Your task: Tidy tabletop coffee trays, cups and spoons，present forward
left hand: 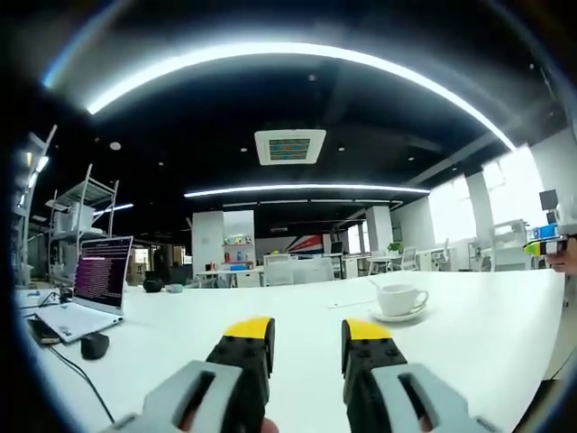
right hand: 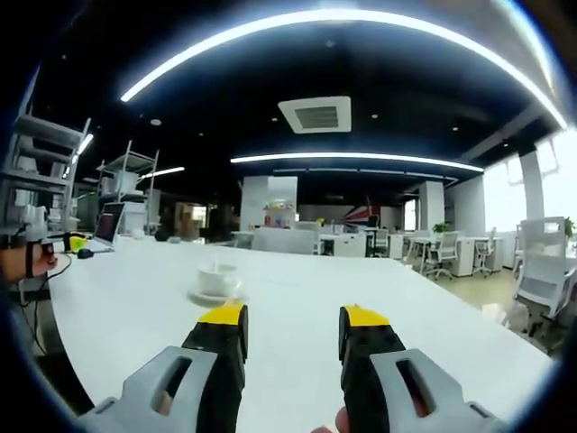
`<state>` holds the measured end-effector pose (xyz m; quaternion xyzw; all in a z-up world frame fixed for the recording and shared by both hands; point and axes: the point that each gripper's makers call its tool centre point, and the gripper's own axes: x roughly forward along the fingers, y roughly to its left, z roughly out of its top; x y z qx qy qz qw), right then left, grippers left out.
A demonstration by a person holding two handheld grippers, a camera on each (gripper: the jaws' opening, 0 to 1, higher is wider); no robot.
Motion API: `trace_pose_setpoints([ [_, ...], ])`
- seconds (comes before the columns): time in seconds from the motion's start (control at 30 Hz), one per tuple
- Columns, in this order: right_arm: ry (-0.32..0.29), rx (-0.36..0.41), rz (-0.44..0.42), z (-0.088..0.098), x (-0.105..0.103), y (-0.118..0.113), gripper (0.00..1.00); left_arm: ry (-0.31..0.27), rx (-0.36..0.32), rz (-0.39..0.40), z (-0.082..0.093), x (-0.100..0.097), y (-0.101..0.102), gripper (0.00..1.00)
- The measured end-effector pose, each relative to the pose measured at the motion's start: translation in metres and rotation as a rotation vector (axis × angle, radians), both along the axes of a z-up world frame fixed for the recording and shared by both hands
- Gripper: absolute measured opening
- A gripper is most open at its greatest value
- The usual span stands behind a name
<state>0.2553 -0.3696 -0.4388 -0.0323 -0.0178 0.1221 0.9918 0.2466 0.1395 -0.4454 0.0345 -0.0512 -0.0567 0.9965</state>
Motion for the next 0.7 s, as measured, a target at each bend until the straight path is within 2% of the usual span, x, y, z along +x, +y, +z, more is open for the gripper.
trace_pose_setpoints([
  [0.7,0.01,0.01,-0.003,-0.0064,-0.0009,-0.0032,0.4,0.003,0.01,0.0,0.0004,-0.0008,-0.0019,0.31],
])
